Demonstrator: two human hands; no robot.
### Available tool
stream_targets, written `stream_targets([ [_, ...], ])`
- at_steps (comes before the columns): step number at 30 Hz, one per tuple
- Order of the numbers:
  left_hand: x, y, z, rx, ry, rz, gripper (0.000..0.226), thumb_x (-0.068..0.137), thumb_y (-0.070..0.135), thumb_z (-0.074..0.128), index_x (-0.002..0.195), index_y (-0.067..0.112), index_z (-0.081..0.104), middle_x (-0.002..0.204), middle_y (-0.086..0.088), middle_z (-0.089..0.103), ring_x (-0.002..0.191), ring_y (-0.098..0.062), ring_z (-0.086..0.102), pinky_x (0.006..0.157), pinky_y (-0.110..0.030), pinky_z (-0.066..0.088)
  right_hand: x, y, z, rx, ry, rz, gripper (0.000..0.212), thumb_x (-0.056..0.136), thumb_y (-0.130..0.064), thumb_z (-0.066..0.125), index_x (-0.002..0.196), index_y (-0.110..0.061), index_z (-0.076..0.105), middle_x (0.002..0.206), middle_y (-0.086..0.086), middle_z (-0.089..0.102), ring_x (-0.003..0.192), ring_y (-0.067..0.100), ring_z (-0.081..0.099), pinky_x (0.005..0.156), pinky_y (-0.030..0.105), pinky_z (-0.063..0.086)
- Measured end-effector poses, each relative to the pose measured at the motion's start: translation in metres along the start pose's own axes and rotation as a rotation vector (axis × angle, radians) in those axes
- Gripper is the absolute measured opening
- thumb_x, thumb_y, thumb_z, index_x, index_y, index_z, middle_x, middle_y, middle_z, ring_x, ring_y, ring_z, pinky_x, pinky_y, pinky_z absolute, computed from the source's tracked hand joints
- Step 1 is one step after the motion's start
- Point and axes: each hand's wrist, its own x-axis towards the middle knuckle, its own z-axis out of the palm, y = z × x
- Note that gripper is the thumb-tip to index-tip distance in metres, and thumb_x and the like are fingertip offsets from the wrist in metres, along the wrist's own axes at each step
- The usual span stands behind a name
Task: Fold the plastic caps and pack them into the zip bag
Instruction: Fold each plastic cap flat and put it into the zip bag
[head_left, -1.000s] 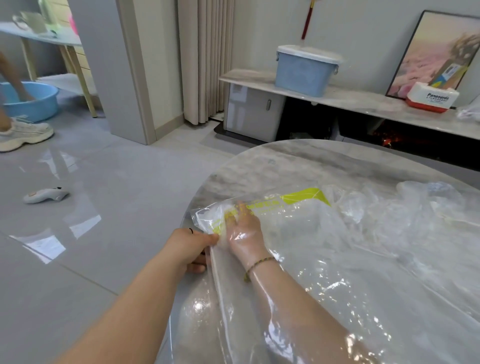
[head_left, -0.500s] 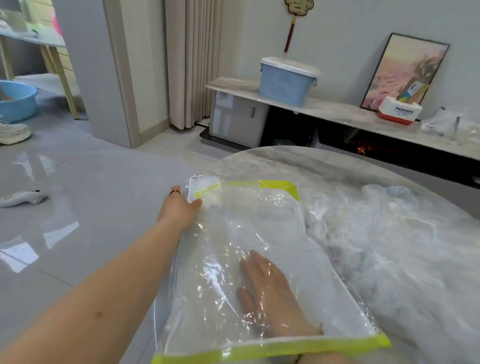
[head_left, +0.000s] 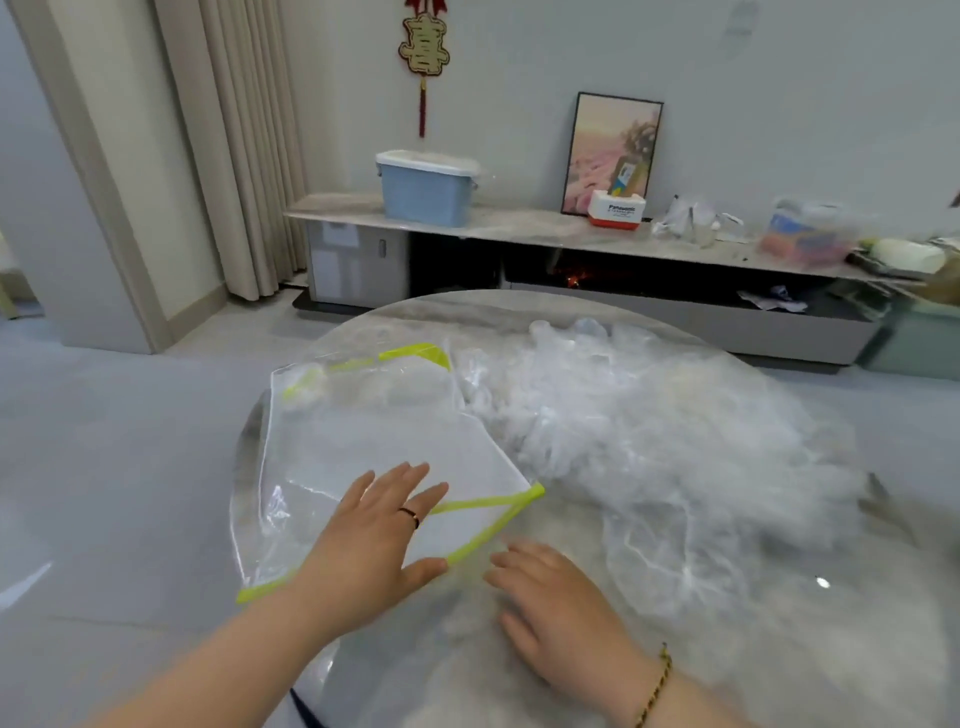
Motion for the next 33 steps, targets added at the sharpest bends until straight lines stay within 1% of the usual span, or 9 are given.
stream_targets([
  [4, 0.004, 0.009, 0.023, 0.173, -0.006, 0.083, 0.054, 0.060, 0.042, 0.056, 0.103, 0.013, 0.070, 0.103, -0.009, 0.070, 0.097, -0.027, 0.067, 0.112, -0.029, 0.001, -0.054, 0.028, -0.024, -0.138, 0.062, 0.059, 0.037, 0.047, -0.030, 0.073, 0.083, -0.028, 0.062, 0.079, -0.010, 0.068, 0.088, 0.008, 0.044, 0.086, 0.021, 0.036],
  [9, 0.009, 0.030, 0.028, 0.118, 0.191, 0.132, 0.048, 0.096, 0.042, 0.017, 0.123, 0.011, 0.042, 0.120, -0.013, 0.062, 0.132, -0.027, 0.025, 0.115, -0.032, -0.002, -0.092, 0.059, -0.029, -0.319, -0.076, 0.420, 0.057, 0.009, -0.033, 0.087, 0.062, -0.019, 0.068, 0.067, -0.002, 0.064, 0.065, 0.015, 0.064, 0.060, 0.019, 0.053],
  [13, 0.014, 0.051, 0.044, 0.055, 0.313, 0.295, 0.053, 0.099, 0.043, 0.006, 0.123, 0.016, 0.044, 0.128, -0.006, 0.055, 0.143, -0.008, -0.003, 0.113, -0.031, 0.007, -0.086, 0.071, -0.025, -0.330, -0.118, 0.490, 0.046, 0.006, -0.019, 0.084, 0.041, -0.018, 0.054, 0.045, 0.000, 0.049, 0.044, 0.008, 0.052, 0.045, 0.013, 0.043],
  [17, 0.018, 0.074, 0.060, 0.049, 0.297, 0.412, 0.047, 0.079, 0.043, 0.037, 0.119, 0.020, 0.045, 0.116, -0.002, 0.065, 0.133, -0.012, 0.030, 0.111, -0.028, 0.009, -0.087, 0.077, -0.027, -0.285, -0.048, 0.479, 0.039, 0.027, -0.018, 0.084, 0.037, -0.023, 0.047, 0.040, -0.005, 0.044, 0.043, 0.002, 0.044, 0.046, 0.011, 0.033],
  [19, 0.024, 0.083, 0.063, 0.025, 0.291, 0.432, 0.054, 0.070, 0.043, 0.039, 0.119, 0.020, 0.045, 0.114, -0.001, 0.066, 0.117, -0.013, 0.042, 0.109, -0.027, 0.011, -0.093, 0.072, -0.028, -0.171, 0.054, 0.408, 0.018, 0.058, -0.023, 0.062, 0.044, -0.025, 0.051, 0.046, -0.011, 0.048, 0.055, 0.003, 0.042, 0.060, 0.015, 0.035],
  [21, 0.028, 0.091, 0.066, 0.000, 0.280, 0.472, 0.058, 0.069, 0.044, 0.040, 0.122, 0.019, 0.045, 0.118, -0.001, 0.064, 0.116, -0.013, 0.042, 0.108, -0.029, 0.013, -0.099, 0.063, -0.032, -0.047, 0.064, 0.337, 0.016, 0.068, -0.025, 0.045, 0.054, -0.024, 0.054, 0.055, -0.013, 0.052, 0.061, 0.003, 0.041, 0.064, 0.014, 0.034],
  [24, 0.029, 0.104, 0.075, 0.030, 0.241, 0.556, 0.059, 0.068, 0.044, 0.040, 0.121, 0.019, 0.047, 0.119, 0.001, 0.064, 0.117, -0.014, 0.043, 0.107, -0.031, 0.015, -0.109, 0.053, -0.034, 0.105, 0.039, 0.224, 0.005, 0.070, -0.027, 0.048, 0.074, -0.028, 0.048, 0.064, -0.014, 0.057, 0.066, 0.001, 0.045, 0.063, 0.012, 0.037],
  [28, 0.028, 0.108, 0.089, 0.070, 0.170, 0.569, 0.039, 0.064, 0.036, 0.043, 0.086, 0.027, 0.074, 0.096, 0.008, 0.072, 0.096, -0.011, 0.066, 0.108, -0.027, 0.011, -0.119, 0.048, -0.040, 0.137, -0.190, 0.190, 0.034, 0.063, -0.047, 0.042, 0.095, -0.035, 0.042, 0.084, -0.021, 0.062, 0.084, -0.004, 0.047, 0.077, 0.009, 0.041],
  [33, 0.031, 0.098, 0.092, 0.002, 0.164, 0.549, 0.035, 0.069, 0.031, 0.040, 0.066, 0.029, 0.074, 0.081, 0.015, 0.072, 0.071, -0.003, 0.069, 0.079, -0.019, 0.034, -0.119, 0.063, -0.055, 0.032, -0.248, 0.200, 0.043, 0.056, -0.032, 0.035, 0.098, -0.028, 0.043, 0.100, -0.011, 0.060, 0.099, 0.004, 0.045, 0.096, 0.018, 0.032],
])
